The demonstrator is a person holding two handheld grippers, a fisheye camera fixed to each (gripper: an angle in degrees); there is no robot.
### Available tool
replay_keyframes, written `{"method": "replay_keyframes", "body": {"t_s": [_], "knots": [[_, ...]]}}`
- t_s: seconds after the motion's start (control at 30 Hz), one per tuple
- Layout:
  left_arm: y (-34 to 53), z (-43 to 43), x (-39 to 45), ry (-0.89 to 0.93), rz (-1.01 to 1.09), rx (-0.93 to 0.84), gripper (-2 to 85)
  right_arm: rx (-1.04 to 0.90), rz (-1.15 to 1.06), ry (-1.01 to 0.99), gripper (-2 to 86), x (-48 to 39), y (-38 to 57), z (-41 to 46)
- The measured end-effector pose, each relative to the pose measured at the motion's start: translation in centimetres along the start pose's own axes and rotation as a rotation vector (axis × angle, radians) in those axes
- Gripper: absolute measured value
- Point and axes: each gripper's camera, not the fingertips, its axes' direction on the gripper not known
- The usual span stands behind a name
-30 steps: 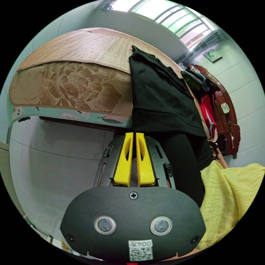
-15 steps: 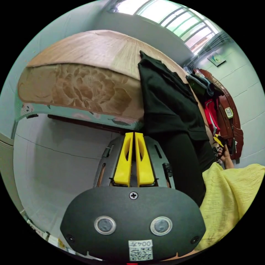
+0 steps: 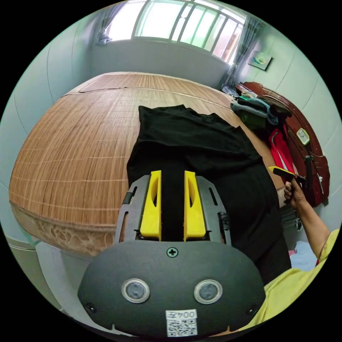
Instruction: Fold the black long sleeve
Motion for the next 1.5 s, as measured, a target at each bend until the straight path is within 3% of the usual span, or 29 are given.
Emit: {"method": "replay_keyframes", "body": {"t_s": [0.1, 0.17, 0.33, 0.8, 0.9, 0.97, 1.13, 1.27, 1.5], "knots": [[-3.2, 4.0, 0.6, -0.04, -0.017, -0.038, 10.9, -0.045, -0.015, 0.058, 16.7, -0.4, -2.1, 5.0], [-4.6, 7.9, 1.0, -0.065, 0.0, -0.133, 11.9, -0.173, -0.027, 0.13, 17.1, -0.3, -2.4, 10.8], [-5.9, 9.9, 2.4, -0.185, 0.022, -0.04, 11.6, -0.07, -0.043, 0.155, 17.7, 0.7, -1.7, 14.4], [-12.8, 13.3, 0.9, -0.083, -0.024, -0.128, 11.8, -0.15, -0.066, 0.127, 17.9, 6.9, -8.0, 22.6], [-14.3, 10.7, -0.3, -0.013, -0.032, -0.011, 12.3, -0.179, -0.079, 0.081, 15.9, 9.2, -7.5, 21.4], [-16.3, 9.2, -2.7, -0.035, -0.049, 0.088, 13.2, -0.026, -0.043, 0.002, 14.6, 12.5, -7.4, 17.6], [-22.7, 13.1, -9.0, 0.019, -0.131, 0.063, 14.3, 0.096, 0.107, -0.147, 13.0, 21.6, -13.4, 16.9], [-27.6, 19.8, -13.3, 0.232, -0.254, -0.016, 15.0, -0.02, 0.077, -0.179, 14.0, 25.5, -20.7, 23.3], [-32.8, 25.8, -12.8, 0.239, -0.201, -0.098, 13.7, -0.19, 0.084, -0.361, 11.6, 29.7, -24.3, 32.4]]}}
